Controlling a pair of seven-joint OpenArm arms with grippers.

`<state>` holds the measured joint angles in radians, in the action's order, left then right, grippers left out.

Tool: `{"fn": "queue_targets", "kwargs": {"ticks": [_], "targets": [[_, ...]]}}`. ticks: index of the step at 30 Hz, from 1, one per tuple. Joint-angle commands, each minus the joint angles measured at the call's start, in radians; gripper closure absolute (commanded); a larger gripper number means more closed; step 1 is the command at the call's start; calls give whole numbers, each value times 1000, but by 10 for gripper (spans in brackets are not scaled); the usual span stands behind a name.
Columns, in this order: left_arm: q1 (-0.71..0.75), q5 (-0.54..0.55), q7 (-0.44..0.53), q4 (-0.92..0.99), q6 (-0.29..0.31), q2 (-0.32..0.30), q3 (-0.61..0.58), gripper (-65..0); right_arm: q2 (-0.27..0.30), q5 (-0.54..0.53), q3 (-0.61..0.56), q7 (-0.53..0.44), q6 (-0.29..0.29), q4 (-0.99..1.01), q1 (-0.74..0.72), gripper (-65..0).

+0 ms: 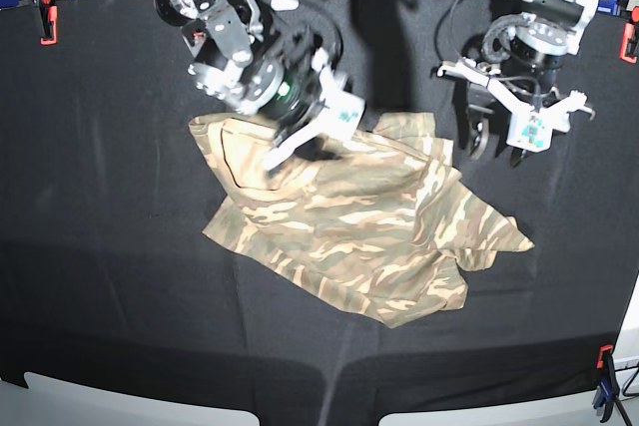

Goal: Layout the t-shirt on the table in an organized manner, then fold the t-shirt properly
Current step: 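Lower the right gripper onto the camouflage t-shirt and grasp its fabric, then drag the grasped shirt with the right gripper away from the left gripper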

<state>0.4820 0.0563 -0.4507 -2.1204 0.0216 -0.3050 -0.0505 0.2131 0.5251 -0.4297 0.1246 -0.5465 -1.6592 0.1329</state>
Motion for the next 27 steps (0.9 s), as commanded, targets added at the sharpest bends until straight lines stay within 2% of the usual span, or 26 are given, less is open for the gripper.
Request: {"fn": "queue_targets", "kwargs": {"ticks": [1, 5, 10, 12, 14, 16, 19, 21, 24, 27], "targets": [[0, 1, 25, -19, -7, -6, 4, -284, -2, -4, 4, -22, 5, -17, -14, -260], [0, 1, 25, -19, -6, -6, 4, -284, -2, -3, 4, -19, 7, -10, -14, -260], [0, 1, 25, -19, -6, -6, 4, -284, -3, 0, 4, -18, 77, 31, -16, -257], [0, 1, 25, -19, -7, -6, 4, -284, -3, -1, 4, -18, 79, 33, -16, -199], [0, 1, 25, -19, -6, -6, 4, -284, -3, -7, 4, -19, 79, 32, -16, -103], [0, 1, 25, -19, -6, -6, 4, -284, -3, -58, 4, -19, 79, 32, -16, -10], [0, 1, 25, -19, -6, -6, 4, -284, -3, -182, 4, -18, 78, 29, -16, 0], [0, 1, 25, -19, -6, -6, 4, -284, -3, -225, 4, -18, 78, 24, -16, 0], [0, 1, 25, -19, -6, -6, 4, -284, -3, -249, 4, -12, 75, -4, -16, 0], [0, 1, 25, -19, -6, -6, 4, -284, -3, -249, 4, 36, 75, -49, -17, 0]]}}
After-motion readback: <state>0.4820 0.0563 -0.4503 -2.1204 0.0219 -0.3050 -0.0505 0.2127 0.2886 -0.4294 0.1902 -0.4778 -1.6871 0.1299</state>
